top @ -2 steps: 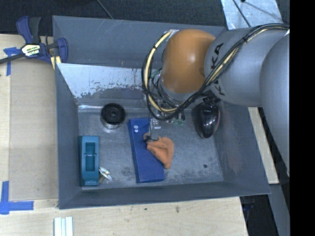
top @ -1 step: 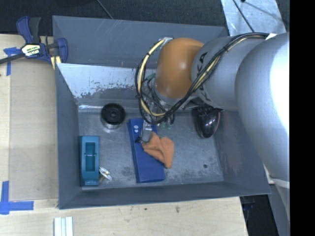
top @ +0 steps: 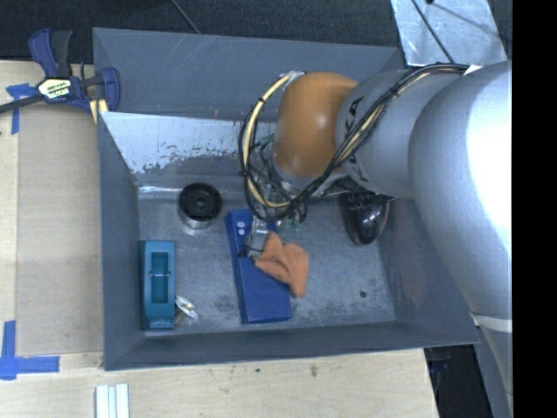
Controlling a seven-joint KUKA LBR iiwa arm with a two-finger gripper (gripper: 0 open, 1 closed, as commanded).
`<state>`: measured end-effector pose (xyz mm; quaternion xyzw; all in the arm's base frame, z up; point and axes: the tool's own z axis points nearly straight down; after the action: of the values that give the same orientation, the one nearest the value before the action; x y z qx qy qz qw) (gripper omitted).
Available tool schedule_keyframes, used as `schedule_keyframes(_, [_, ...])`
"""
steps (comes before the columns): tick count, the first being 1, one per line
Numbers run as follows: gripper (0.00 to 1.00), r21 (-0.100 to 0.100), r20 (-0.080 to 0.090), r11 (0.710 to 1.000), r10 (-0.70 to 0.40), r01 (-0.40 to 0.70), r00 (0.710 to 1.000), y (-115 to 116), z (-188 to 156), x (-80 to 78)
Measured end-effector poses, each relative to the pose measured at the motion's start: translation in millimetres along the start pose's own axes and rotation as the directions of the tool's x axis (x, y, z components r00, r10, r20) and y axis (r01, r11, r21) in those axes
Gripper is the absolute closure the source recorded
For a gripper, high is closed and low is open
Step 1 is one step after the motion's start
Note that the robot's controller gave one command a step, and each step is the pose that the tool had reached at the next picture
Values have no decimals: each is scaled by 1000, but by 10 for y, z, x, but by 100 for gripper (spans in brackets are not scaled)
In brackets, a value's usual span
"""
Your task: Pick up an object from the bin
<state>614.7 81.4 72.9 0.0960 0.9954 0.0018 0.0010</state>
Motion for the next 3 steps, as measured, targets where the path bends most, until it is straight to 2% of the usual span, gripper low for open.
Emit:
schedule_keyframes(1, [0,0,9,1000,20,-20,1000,-12,-8,105])
schedule_keyframes(2, [0,2,6,991,133,-133,991,11,-4,211])
schedule_keyframes(3, [100,-4,19,988,155,-155,988,-1,-27,174])
